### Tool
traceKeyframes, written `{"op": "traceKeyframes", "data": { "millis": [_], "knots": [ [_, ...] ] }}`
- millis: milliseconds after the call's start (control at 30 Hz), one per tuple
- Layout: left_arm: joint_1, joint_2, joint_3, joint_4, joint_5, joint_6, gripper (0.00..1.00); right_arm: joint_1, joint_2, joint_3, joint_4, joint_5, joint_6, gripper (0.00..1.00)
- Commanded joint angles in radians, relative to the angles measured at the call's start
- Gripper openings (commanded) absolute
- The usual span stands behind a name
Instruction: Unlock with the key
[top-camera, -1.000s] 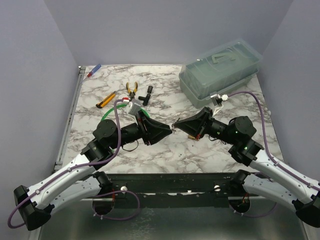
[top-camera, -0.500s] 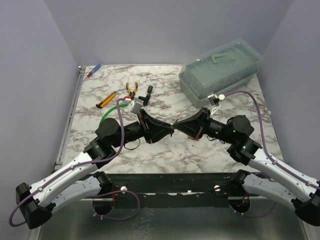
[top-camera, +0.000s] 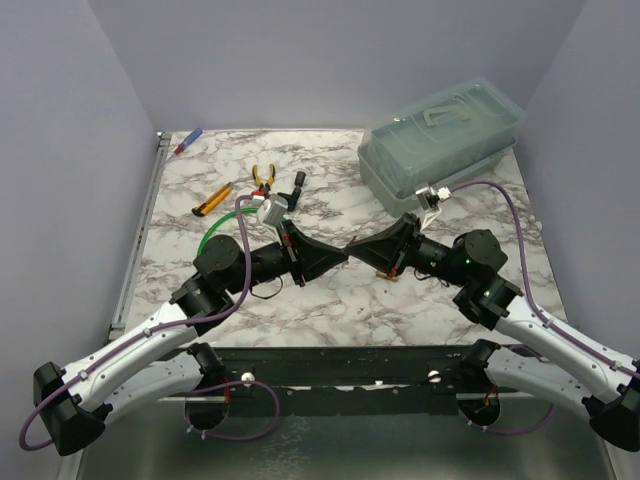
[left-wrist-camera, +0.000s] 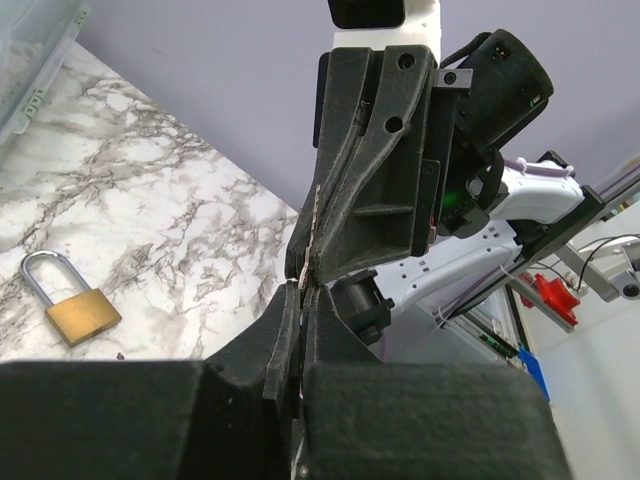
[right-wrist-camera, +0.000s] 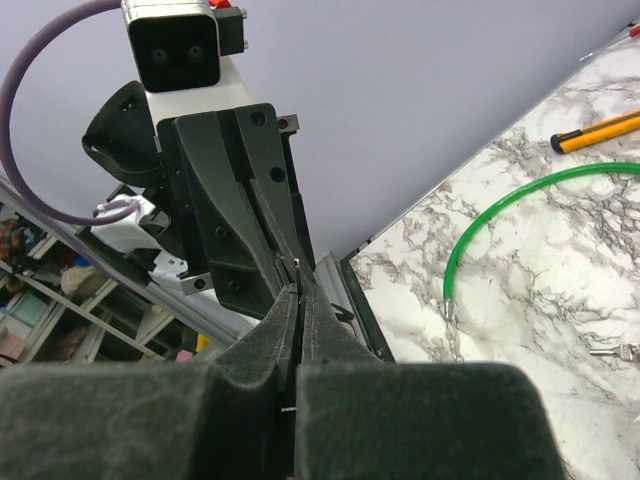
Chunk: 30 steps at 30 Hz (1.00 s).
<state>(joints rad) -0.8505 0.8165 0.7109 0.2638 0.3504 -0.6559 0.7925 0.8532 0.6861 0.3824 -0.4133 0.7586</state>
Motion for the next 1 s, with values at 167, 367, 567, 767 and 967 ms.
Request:
{"op": "traceKeyframes", "data": {
  "millis": [167, 367, 567, 767, 967],
  "knots": [
    [0.021, 0.002, 0.000, 0.029, 0.006, -0.012, 0.00, 0.007, -0.007, 0.015, 0.005, -0.032, 0.000, 0.05],
    [0.034, -0.008, -0.019, 0.021, 0.022, -0.027, 0.00, 0.007, -0.024, 0.022, -0.032, -0.006, -0.010, 0.31],
    [0.040, -0.024, -0.031, -0.016, 0.004, -0.021, 0.00, 0.007, -0.052, 0.044, -0.109, 0.074, -0.029, 0.53],
    [0.045, -0.031, -0.034, -0.061, -0.007, -0.010, 0.00, 0.007, -0.077, 0.091, -0.280, 0.313, -0.031, 0.60],
    [0.047, -0.044, -0.008, -0.211, -0.061, 0.044, 0.00, 0.007, -0.019, 0.214, -0.666, 0.659, 0.048, 0.60]
  ]
}}
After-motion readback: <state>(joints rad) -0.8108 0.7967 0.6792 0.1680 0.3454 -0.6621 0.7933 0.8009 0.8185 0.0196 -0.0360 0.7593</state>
